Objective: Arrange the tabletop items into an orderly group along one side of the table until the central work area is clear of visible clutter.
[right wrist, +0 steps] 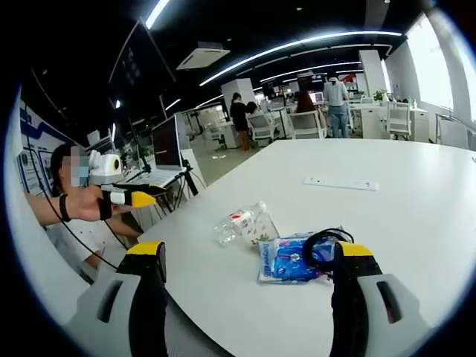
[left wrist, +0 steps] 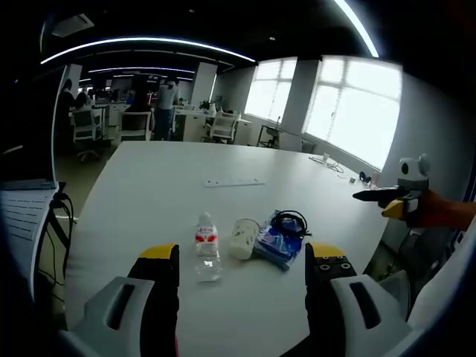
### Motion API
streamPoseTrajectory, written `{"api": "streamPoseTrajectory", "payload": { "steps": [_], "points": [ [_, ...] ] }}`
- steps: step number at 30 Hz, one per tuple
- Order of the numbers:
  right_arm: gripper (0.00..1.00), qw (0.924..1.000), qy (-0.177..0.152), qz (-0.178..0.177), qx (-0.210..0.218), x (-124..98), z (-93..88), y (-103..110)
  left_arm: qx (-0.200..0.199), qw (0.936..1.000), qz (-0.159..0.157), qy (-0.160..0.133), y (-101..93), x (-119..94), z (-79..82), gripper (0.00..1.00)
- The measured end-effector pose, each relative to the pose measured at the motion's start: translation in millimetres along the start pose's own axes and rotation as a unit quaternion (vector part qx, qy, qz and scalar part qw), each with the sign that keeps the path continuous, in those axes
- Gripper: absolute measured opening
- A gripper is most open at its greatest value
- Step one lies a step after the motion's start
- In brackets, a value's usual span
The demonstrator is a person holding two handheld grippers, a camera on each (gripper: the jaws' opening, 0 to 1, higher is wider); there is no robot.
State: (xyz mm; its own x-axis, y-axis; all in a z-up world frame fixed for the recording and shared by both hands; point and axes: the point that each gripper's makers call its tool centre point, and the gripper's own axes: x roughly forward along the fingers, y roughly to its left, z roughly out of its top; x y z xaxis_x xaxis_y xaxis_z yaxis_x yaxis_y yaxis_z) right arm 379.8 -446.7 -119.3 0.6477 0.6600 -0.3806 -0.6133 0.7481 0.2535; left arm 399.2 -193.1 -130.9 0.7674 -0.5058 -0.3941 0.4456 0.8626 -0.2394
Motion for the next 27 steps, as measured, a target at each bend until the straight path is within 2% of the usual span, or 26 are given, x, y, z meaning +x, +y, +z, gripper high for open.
{"api": "streamPoseTrajectory", "payload": {
  "steps": [27],
  "points": [
    [0.93, 1.0, 0.0, 0.004, 0.005, -0.9, -1.5, 4.0, -0.001, 1.0, 0.001, 0.002, 1.9, -2.8, -1.4, 0.69]
  ]
}}
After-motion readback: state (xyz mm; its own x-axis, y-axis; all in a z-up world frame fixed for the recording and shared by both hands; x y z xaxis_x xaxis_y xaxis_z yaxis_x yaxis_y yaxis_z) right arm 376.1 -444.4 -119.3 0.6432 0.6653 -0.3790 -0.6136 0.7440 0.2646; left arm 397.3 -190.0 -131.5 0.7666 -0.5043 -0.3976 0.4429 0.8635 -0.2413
